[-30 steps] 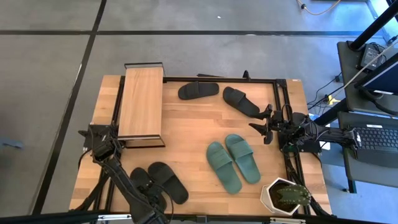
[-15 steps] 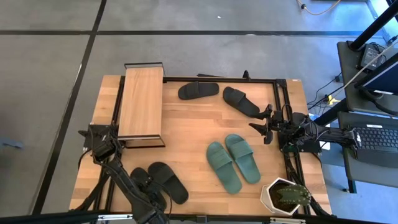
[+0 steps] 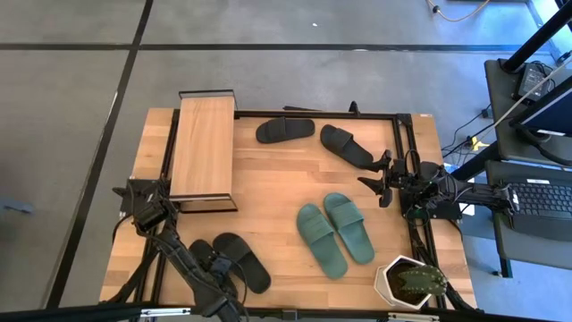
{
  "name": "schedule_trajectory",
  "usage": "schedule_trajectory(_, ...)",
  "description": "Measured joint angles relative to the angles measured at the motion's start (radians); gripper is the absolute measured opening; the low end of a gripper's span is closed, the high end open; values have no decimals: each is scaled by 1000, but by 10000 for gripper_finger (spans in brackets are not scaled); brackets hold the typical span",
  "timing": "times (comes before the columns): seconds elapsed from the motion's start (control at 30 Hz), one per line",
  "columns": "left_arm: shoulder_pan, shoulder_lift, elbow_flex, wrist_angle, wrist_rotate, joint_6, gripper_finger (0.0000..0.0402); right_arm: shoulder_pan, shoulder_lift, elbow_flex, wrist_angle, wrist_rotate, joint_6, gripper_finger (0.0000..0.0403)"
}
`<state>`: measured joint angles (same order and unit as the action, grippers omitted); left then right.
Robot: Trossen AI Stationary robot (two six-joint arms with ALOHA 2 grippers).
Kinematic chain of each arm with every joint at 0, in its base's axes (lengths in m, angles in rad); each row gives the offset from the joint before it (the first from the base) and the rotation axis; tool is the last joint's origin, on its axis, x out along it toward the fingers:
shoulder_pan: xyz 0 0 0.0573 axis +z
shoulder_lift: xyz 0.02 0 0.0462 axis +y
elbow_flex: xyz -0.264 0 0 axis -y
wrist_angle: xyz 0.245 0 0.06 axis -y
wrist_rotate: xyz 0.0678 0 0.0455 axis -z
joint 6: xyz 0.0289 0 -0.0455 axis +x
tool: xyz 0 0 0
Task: Pick and place slides into the shelf
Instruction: Put the black slipper on the shelf
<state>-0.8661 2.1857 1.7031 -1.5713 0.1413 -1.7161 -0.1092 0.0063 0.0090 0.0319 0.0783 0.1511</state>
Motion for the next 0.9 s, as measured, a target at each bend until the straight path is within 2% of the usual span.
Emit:
schedule_trajectory(0.1, 0, 0, 0, -6, 0, 0, 31, 0, 0, 0, 0, 0, -1, 227)
schedule_trajectory(0.17, 3, 0, 0, -7, 4, 0, 11, 0, 0, 0, 0, 0, -2, 227)
schedule_trajectory(0.37, 4, 0, 34, -2, 36, 49, 6, 0, 0, 0, 0, 0, -5, 227)
schedule_trajectory(0.5, 3, -13, 87, 2, 19, 50, 5, 0, 0, 0, 0, 0, -6, 227)
schedule_trajectory(0.8, 4, -101, 218, 1, -99, 89, 2, 0, 0, 0, 0, 0, -6, 227)
schedule_trajectory(0.9, 3, -143, 254, 2, -185, 100, 2, 0, 0, 0, 0, 0, -6, 227)
